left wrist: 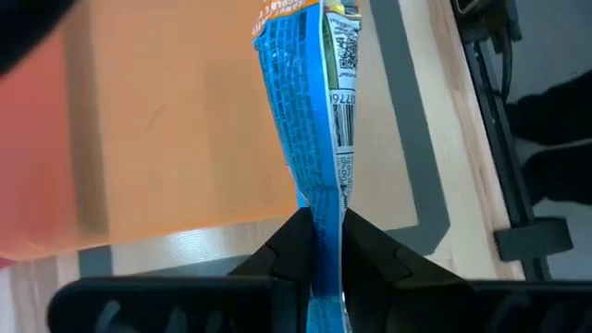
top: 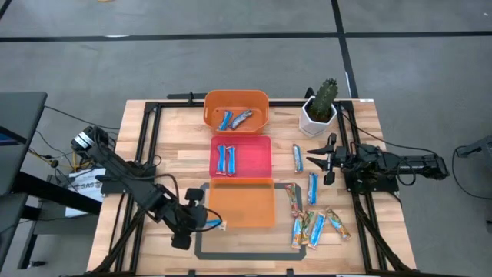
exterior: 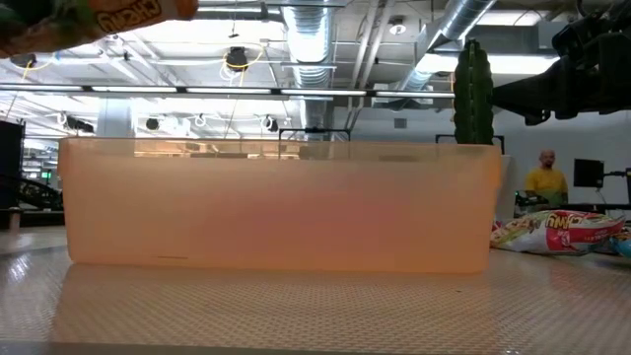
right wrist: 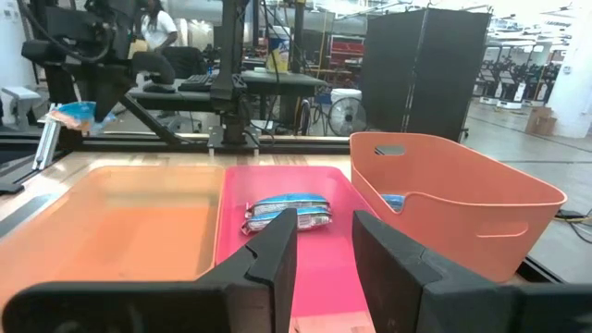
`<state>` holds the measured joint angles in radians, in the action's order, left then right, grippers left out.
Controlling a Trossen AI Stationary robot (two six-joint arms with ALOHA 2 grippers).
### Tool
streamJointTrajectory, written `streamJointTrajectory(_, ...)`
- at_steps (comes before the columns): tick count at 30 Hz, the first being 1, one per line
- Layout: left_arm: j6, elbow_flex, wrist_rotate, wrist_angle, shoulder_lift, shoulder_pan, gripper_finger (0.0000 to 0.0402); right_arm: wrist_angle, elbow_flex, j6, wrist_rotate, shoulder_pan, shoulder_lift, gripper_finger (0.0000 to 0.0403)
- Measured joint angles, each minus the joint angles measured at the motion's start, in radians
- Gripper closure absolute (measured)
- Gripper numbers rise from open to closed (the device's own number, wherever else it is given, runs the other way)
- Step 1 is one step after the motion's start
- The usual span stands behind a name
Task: Pick and place Granola Bars by type
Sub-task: Put the yellow granola bar into the bottom orange bin
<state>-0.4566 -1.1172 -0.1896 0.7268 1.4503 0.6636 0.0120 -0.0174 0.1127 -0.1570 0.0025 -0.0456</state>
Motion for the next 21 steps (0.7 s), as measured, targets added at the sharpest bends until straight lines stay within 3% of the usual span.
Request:
streamJointTrajectory(9, -0.244, 0.0, -0.033, -0.019, 0.0, -0.03, 0.0363, 0.0, 0.0, 0.0, 0.0, 0.0, 0.0, 0.0301)
streamJointTrajectory(21, -1.051, 0.0, -0.106, -0.095, 0.0, -0.226, 0.0363, -0.001, 0.0, 0.0, 0.0, 0.0, 0.0, 0.0301)
